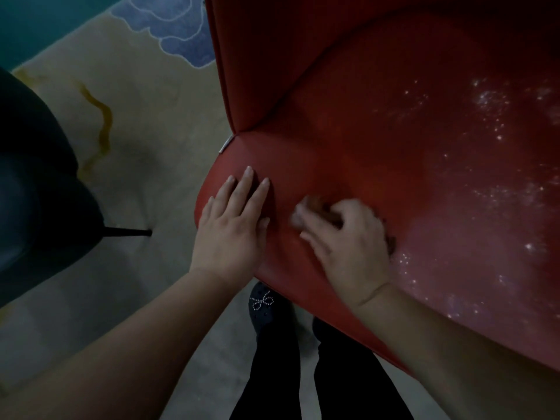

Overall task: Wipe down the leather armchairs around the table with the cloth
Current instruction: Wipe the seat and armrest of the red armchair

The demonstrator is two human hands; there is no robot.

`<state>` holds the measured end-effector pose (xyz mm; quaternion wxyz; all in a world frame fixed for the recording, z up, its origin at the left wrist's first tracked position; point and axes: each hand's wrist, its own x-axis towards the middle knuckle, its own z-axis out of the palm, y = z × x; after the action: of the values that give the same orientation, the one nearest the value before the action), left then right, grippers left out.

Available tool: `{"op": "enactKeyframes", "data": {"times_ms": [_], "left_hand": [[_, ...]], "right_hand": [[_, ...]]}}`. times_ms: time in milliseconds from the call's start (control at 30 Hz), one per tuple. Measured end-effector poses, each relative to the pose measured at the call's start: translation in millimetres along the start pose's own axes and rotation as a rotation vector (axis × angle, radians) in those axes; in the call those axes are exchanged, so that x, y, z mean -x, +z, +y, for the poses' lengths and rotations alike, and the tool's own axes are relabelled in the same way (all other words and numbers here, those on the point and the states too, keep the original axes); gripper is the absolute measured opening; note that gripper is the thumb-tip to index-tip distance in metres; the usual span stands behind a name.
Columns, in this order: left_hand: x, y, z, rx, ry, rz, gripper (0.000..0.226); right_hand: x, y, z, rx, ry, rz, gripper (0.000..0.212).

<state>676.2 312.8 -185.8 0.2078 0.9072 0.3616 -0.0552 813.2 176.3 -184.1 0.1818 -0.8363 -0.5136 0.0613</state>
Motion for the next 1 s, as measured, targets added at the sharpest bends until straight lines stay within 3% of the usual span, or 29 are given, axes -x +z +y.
{"op": "enactKeyframes", "data": {"times_ms": [100, 233, 333, 400, 500, 633, 800, 1000], "left_hand": [[1, 1, 2, -0.011, 0.0, -0.005, 0.058], [0, 1, -1, -0.038, 0.014, -0.02, 0.059], [0, 1, -2, -0.048, 0.028, -0.019, 0.058], [-1, 1, -3, -0.063, 0.038, -0.022, 0.058], [-1, 0, -5, -0.076, 0.05, -0.02, 0.055], [1, 2, -1, -0.091, 0.061, -0.001, 0.055], [3, 5, 7, -0.079, 0.054, 0.03, 0.054], [6, 8, 15, -0.108, 0.094, -0.001, 0.054]], "right_hand": [[12, -7, 12, 0.058, -0.123, -0.066, 0.043], [8, -26, 44, 0.01, 0.168, 0.07, 0.04], [7, -16, 11, -0.07, 0.178, 0.153, 0.037], [14, 0, -22, -0.109, 0.083, 0.127, 0.038], [28, 22, -45, -0.024, 0.092, 0.066, 0.046], [36, 14, -12, 0.089, 0.089, 0.097, 0.047], [43, -16, 35, 0.077, 0.322, 0.203, 0.042], [64, 9, 0, 0.098, 0.129, 0.129, 0.049]]}}
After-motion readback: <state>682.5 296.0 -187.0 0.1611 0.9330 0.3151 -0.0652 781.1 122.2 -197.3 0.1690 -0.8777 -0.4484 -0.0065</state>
